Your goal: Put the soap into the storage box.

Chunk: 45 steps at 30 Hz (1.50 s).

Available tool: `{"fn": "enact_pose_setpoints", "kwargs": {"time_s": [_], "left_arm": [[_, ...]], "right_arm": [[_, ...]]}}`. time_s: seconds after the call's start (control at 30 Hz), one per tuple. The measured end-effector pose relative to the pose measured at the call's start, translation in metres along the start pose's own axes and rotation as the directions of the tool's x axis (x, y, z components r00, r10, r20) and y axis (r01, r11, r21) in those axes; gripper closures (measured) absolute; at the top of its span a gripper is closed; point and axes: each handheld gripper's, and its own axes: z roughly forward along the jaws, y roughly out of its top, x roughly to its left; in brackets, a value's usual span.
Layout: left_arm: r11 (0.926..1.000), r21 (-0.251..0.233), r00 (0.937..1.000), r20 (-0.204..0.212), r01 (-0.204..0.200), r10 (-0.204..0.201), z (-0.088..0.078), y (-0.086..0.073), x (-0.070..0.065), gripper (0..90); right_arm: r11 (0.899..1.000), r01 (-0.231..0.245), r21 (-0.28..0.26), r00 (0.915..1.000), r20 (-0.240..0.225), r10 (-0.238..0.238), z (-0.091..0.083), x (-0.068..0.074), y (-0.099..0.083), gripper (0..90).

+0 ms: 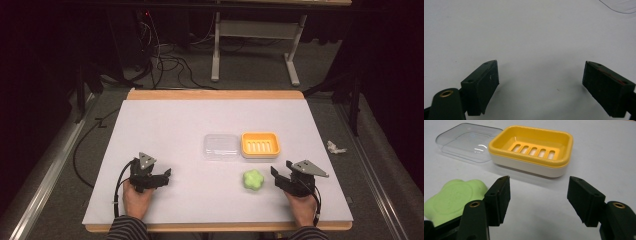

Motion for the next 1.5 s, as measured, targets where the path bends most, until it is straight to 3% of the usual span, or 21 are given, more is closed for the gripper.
{"fn": "enact_pose_setpoints", "kwargs": {"time_s": [0.27, 0.47, 0.53, 0.6, 0.67, 0.7, 0.87, 1.03, 1.17, 1.2, 1.27, 1.33, 1.37, 1.5], "left_arm": [[1.0000, -0.004, 1.0000, 0.000, 0.005, -0.005, 0.000, 0.000, 0.000, 14.2], [1.0000, -0.004, 1.0000, -0.003, 0.004, -0.004, 0.000, 0.000, -0.001, 14.3], [0.9999, -0.004, 0.9999, -0.004, 0.010, -0.010, 0.000, 0.000, 0.000, 13.4], [0.9969, -0.058, 0.9984, -0.016, 0.053, -0.054, -0.004, 0.005, 0.004, 12.7], [0.9955, -0.066, 0.9975, -0.013, 0.068, -0.069, -0.004, 0.006, 0.005, 13.9], [0.9966, -0.038, 0.9971, -0.015, 0.074, -0.074, -0.002, 0.006, 0.005, 14.4], [0.9981, -0.033, 0.9984, -0.022, 0.052, -0.052, -0.001, 0.004, 0.003, 14.1], [0.9984, -0.023, 0.9984, -0.019, 0.052, -0.053, -0.001, 0.004, 0.004, 14.4], [0.9963, -0.071, 0.9987, -0.013, 0.048, -0.049, -0.006, 0.004, 0.003, 15.0], [0.9944, -0.086, 0.9982, -0.004, 0.060, -0.061, -0.009, 0.004, 0.003, 15.1], [0.9921, -0.097, 0.9968, 0.005, 0.079, -0.079, -0.011, 0.006, 0.004, 15.7], [0.9926, -0.085, 0.9962, 0.002, 0.087, -0.087, -0.010, 0.006, 0.005, 15.7], [0.9935, -0.075, 0.9963, 0.005, 0.086, -0.085, -0.009, 0.006, 0.005, 15.3], [0.9964, -0.065, 0.9985, 0.007, 0.054, -0.054, -0.009, 0.003, 0.003, 15.5]], "right_arm": [[1.000, 0.004, -0.007, 0.9995, -0.031, -0.004, -0.006, 0.008, 0.001, 36.0], [0.999, 0.047, 0.016, 0.9986, -0.025, -0.047, -0.009, 0.016, 0.001, 36.3], [0.999, 0.034, 0.013, 0.9987, -0.037, -0.034, -0.011, 0.019, 0.002, 36.3], [0.998, 0.049, 0.025, 0.9966, -0.068, -0.047, -0.014, 0.026, 0.005, 35.9], [0.998, 0.064, 0.030, 0.9952, -0.077, -0.061, -0.015, 0.028, 0.007, 35.6], [0.996, 0.080, 0.032, 0.9920, -0.100, -0.077, -0.015, 0.033, 0.010, 34.7], [0.995, 0.093, 0.045, 0.9865, -0.140, -0.086, -0.015, 0.042, 0.012, 31.6], [0.984, 0.147, 0.100, 0.9762, -0.175, -0.128, -0.011, 0.056, 0.019, 23.6], [0.980, 0.146, 0.136, 0.9759, -0.182, -0.120, -0.004, 0.061, 0.021, 20.9], [0.971, 0.172, 0.163, 0.9725, -0.185, -0.141, 0.002, 0.064, 0.022, 19.6], [0.967, 0.176, 0.183, 0.9735, -0.178, -0.143, 0.006, 0.067, 0.023, 19.1], [0.965, 0.175, 0.196, 0.9732, -0.184, -0.139, 0.008, 0.068, 0.023, 18.8], [0.958, 0.193, 0.213, 0.9711, -0.181, -0.155, 0.013, 0.070, 0.023, 18.6], [0.952, 0.187, 0.242, 0.9732, -0.178, -0.146, 0.019, 0.075, 0.019, 18.7]]}}
